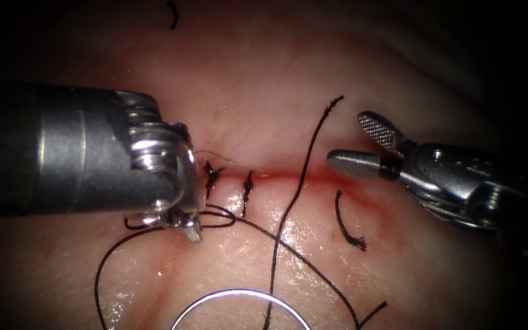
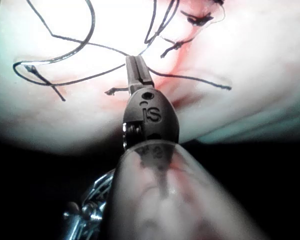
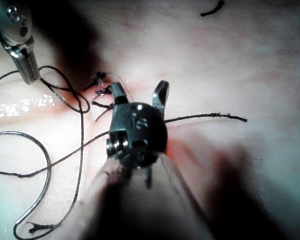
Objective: Wound Closure
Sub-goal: Pick up the needle near the tip with the left grasper
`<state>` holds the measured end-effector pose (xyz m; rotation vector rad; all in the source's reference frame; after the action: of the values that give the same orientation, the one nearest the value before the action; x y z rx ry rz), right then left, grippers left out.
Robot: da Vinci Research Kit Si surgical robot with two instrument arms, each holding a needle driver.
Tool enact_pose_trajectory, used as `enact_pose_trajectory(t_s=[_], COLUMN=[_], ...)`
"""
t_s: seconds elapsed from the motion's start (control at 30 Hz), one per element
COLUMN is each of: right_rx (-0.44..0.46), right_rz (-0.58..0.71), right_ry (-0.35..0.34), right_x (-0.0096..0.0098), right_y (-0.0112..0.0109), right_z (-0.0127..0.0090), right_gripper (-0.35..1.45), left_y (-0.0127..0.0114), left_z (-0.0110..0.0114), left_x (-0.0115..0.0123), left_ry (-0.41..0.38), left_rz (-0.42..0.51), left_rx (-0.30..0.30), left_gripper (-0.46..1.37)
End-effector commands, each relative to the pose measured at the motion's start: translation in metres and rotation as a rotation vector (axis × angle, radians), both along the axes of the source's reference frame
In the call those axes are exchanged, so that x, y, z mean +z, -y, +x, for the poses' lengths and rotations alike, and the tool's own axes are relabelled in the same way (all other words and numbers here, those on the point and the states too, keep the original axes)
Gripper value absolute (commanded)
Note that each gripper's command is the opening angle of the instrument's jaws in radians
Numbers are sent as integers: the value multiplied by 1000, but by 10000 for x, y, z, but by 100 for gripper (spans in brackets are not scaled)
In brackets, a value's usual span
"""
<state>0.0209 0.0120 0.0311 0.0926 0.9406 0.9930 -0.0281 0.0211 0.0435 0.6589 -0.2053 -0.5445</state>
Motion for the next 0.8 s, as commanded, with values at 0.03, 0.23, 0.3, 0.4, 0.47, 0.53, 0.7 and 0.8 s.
enact_pose_trajectory(t_s=[0.03,0.23,0.3,0.4,0.47,0.53,0.7,0.8], right_rx=[-1,-1,-1,-1,-1,-1,-1,-2], right_rz=[1,2,2,2,2,1,1,1], right_ry=[-1,-2,-1,-1,-1,-1,-1,-2], right_x=[0,-2,-2,-2,-2,-2,-1,-2], right_y=[0,0,0,0,0,0,0,1], right_z=[0,0,0,0,0,0,-1,-1], right_gripper=[79,80,80,81,81,81,81,81], left_y=[0,4,7,12,18,22,33,43], left_z=[0,-1,-2,-4,-8,-11,-16,-19], left_x=[-1,-7,-10,-12,-13,-13,-11,-9], left_ry=[0,-4,-3,-7,-8,-8,-3,0], left_rz=[-3,0,-1,-2,-7,-10,-20,-28], left_rx=[1,-7,-7,-13,-14,-16,-13,-12], left_gripper=[-35,-35,-8,30,54,65,80,80])
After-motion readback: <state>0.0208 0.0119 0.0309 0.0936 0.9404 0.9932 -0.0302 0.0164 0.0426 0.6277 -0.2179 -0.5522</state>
